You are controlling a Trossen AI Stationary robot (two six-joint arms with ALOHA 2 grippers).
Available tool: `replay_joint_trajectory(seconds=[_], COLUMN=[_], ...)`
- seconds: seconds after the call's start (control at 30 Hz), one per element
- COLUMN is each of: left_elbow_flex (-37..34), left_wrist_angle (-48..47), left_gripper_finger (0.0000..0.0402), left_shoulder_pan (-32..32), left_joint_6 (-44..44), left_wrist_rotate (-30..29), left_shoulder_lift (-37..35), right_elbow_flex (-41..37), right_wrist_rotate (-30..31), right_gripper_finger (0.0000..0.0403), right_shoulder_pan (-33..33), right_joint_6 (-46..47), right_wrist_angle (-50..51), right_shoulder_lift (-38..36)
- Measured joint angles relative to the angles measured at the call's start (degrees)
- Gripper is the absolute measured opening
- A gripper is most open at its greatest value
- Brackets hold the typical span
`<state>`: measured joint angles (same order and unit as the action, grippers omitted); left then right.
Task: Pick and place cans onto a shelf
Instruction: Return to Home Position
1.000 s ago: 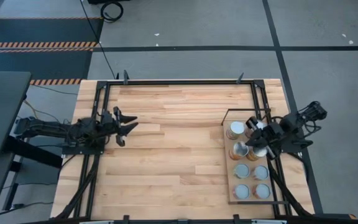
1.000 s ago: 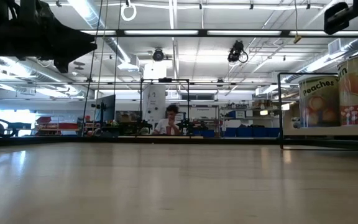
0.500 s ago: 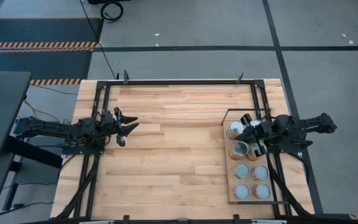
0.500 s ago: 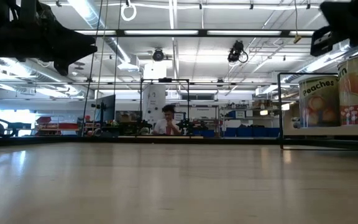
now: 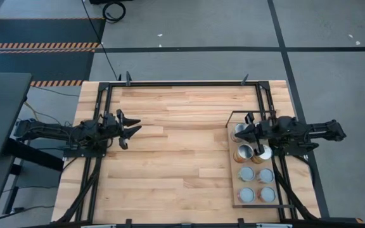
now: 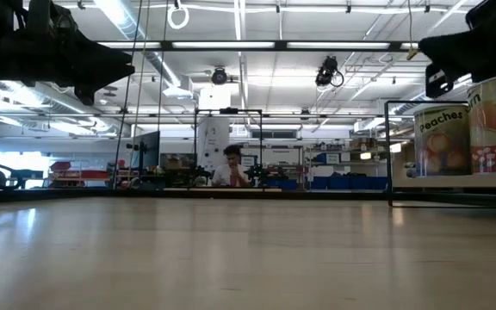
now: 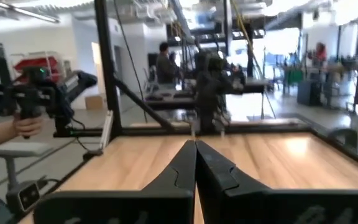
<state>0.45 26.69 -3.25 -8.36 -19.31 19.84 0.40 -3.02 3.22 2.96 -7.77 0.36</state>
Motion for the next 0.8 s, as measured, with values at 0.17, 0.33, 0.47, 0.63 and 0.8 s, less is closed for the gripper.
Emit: replay_joint_trajectory(seconds=[0.17, 0.33, 0.47, 0.63, 0.8], left_elbow_flex=[-0.02, -0.02, -0.02, -0.02, -0.02], left_wrist_angle=[-0.03, -0.04, -0.06, -1.49, -1.79], left_gripper_finger=[0.0142, 0.0142, 0.0142, 0.0142, 0.0142], left_shoulder_pan=[0.00, 0.00, 0.00, 0.00, 0.00], left_joint_6=[0.04, 0.07, 0.11, 0.18, 0.18], left_wrist_rotate=[0.00, 0.00, 0.00, 0.00, 0.00], left_shoulder_lift=[0.00, 0.00, 0.00, 0.02, 0.02], right_elbow_flex=[-0.02, -0.02, -0.02, -0.02, -0.02], right_wrist_rotate=[2.88, 5.52, 5.45, 5.45, 5.45], right_gripper_finger=[0.0011, 0.0012, 0.0012, 0.0012, 0.0014], right_shoulder_pan=[0.00, 0.00, 0.00, 0.00, 0.00], right_joint_6=[-0.02, -3.39, -1.83, -1.22, -1.20], right_wrist_angle=[2.08, 2.35, 2.30, 2.30, 2.30], right_shoulder_lift=[0.00, 0.00, 0.00, 0.00, 0.00])
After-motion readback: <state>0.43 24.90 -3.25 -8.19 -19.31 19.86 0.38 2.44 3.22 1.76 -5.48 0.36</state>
